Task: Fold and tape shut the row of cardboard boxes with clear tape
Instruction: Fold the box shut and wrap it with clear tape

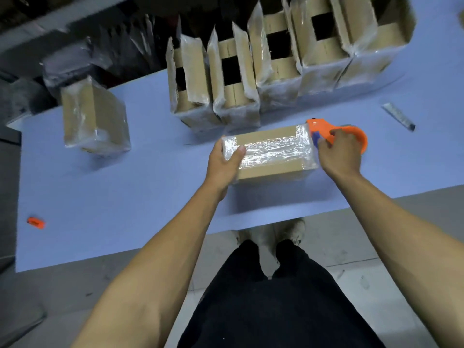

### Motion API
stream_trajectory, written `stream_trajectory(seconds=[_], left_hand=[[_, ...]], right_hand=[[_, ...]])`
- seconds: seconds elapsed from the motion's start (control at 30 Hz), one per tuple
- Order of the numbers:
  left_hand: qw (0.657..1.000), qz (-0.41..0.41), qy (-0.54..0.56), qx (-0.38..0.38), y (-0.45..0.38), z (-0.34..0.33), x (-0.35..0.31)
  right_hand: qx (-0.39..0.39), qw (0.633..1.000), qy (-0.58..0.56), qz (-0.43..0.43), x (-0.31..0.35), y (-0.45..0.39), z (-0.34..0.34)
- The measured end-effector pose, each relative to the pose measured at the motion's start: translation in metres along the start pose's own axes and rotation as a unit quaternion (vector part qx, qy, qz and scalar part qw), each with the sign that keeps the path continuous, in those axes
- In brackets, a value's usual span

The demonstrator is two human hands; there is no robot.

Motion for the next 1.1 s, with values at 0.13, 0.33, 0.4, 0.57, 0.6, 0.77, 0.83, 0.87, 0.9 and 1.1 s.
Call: stream_trajectory(seconds=[0.13, 0.33, 0.4, 0.57, 0.6, 0.77, 0.83, 0.87, 0.9, 1.1], left_hand=[[0.999, 0.023, 0.03, 0.001, -0.002, 0.008, 0.007], [0.999, 0.029, 0.029, 0.003, 0.0, 0.02, 0.012], [0.999, 0.033, 0.03, 0.007, 0.001, 0.019, 0.01], [0.999, 0.029, 0.027, 0.007, 0.003, 0.021, 0.01], [0.999, 0.026, 0.03, 0.008, 0.002, 0.021, 0.011], [0.999, 0.028, 0.028, 0.004, 0.0, 0.02, 0.016], [1.0, 0.005, 0.031, 0.003, 0.001, 0.021, 0.009], [0.999, -0.01, 0.032, -0.002, 0.003, 0.022, 0.004], [0.999, -0.027, 0.022, -0.01, 0.005, 0.023, -0.001], [0.997, 0.014, 0.065, -0.037, 0.007, 0.031, 0.003]], right_hand=[[0.066, 0.993, 0.099, 0.012, -0.008, 0.0, -0.019], [0.086, 0.986, 0.128, 0.071, -0.007, 0.011, -0.017], [0.02, 0.991, 0.092, 0.093, 0.004, 0.015, 0.002], [-0.034, 0.994, 0.038, 0.095, 0.03, 0.022, 0.045], [-0.029, 0.992, 0.05, 0.114, 0.04, 0.026, 0.054], [0.014, 0.966, 0.118, 0.231, 0.097, 0.048, 0.075], [0.049, 0.944, 0.128, 0.3, 0.127, 0.063, 0.068], [0.072, 0.931, 0.131, 0.334, 0.141, 0.073, 0.061], [0.094, 0.916, 0.133, 0.366, 0.154, 0.082, 0.051], [0.126, 0.909, 0.122, 0.377, 0.169, 0.096, 0.014]])
Point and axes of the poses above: each hand's wrist, its own y-axis away from the middle knuckle, its own z-axis out of the back of the hand, x = y × z, the point moved 8 cm from there along -y, towards the middle knuckle, and after that the axes turned 3 degrees about -x, right-handed, at the moved point
